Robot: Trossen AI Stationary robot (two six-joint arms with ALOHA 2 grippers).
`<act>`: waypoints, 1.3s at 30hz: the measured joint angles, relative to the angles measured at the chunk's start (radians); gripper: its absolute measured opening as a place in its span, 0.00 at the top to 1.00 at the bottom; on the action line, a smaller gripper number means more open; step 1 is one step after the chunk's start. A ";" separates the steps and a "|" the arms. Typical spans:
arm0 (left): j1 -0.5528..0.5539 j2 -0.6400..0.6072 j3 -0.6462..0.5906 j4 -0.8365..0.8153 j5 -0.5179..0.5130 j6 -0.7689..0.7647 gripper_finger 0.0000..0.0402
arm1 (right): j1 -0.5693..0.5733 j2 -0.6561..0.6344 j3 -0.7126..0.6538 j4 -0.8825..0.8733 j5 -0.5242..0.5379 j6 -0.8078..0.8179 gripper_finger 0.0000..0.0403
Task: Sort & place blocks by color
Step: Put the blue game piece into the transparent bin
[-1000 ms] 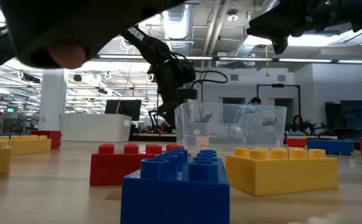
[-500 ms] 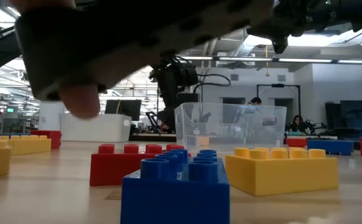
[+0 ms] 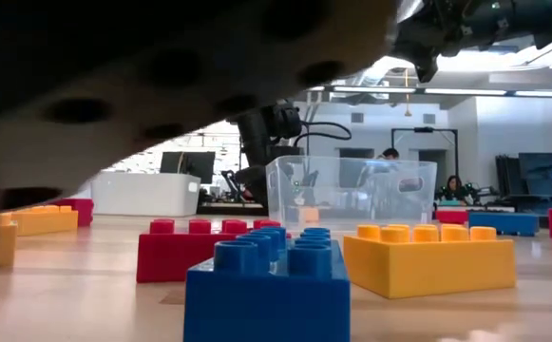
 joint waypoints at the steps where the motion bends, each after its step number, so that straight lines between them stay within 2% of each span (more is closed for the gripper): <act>1: 0.003 0.000 0.000 0.000 0.006 -0.011 0.64 | 0.000 0.000 0.000 0.001 0.000 0.000 0.68; 3: 0.007 0.000 0.000 -0.001 0.011 -0.033 0.72 | 0.000 0.000 0.000 0.000 0.000 0.000 0.68; 5: 0.011 0.000 0.000 0.000 0.011 -0.054 0.75 | 0.000 0.000 0.000 0.000 0.000 0.000 0.68; 14: 0.041 -0.001 0.001 -0.025 -0.007 -0.128 0.75 | 0.003 0.000 0.000 -0.008 -0.002 0.002 0.68; 21: 0.059 -0.007 0.004 -0.197 -0.033 -0.160 0.75 | 0.003 0.000 0.000 -0.009 -0.002 0.001 0.68; 26: 0.063 -0.016 0.002 -0.249 -0.044 -0.203 0.74 | 0.003 0.000 0.000 -0.009 -0.002 0.001 0.68; 39: 0.048 -0.138 -0.004 -0.338 -0.069 -0.269 0.75 | 0.004 0.000 0.000 -0.010 -0.006 0.001 0.68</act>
